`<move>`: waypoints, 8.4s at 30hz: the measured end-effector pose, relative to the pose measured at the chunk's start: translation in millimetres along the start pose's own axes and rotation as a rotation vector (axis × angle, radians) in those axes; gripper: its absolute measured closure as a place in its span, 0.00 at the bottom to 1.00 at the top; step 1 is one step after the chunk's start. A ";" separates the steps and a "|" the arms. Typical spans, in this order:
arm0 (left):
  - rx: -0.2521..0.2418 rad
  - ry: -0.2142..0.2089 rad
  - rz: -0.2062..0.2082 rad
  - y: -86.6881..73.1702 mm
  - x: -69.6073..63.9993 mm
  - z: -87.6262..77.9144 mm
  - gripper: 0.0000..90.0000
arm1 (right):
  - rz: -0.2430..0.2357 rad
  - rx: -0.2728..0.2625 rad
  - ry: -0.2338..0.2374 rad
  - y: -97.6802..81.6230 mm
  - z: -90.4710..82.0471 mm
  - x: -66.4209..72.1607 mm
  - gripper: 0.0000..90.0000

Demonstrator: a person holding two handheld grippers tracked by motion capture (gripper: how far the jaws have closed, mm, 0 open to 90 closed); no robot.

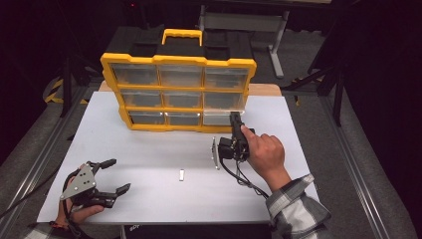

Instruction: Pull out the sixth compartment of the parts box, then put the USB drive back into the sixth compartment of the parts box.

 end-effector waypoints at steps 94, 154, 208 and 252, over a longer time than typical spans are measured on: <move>0.018 0.015 0.040 1.5 -3.8 -1.8 0.12 | 0.880 -0.375 0.928 11.6 -19.8 66.1 0.19; 0.025 0.005 0.037 0.1 -1.6 3.4 0.12 | 0.613 -0.369 1.417 76.8 3.4 119.0 0.36; 0.032 -0.013 0.042 0.2 -2.5 6.9 0.12 | 0.656 -0.439 1.257 61.9 -25.9 90.0 0.61; 0.019 -0.015 0.042 1.5 -2.4 5.3 0.12 | 0.792 -0.487 0.993 7.6 -37.3 15.6 0.61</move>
Point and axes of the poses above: each handheld gripper's, and its own axes: z roughly forward along the jaws, y roughly out of its top, x roughly to its left, the point moved 3 cm from there along z, roughly forward along the jaws, and after that the axes turned 6 degrees about x, right-handed, at the moved point
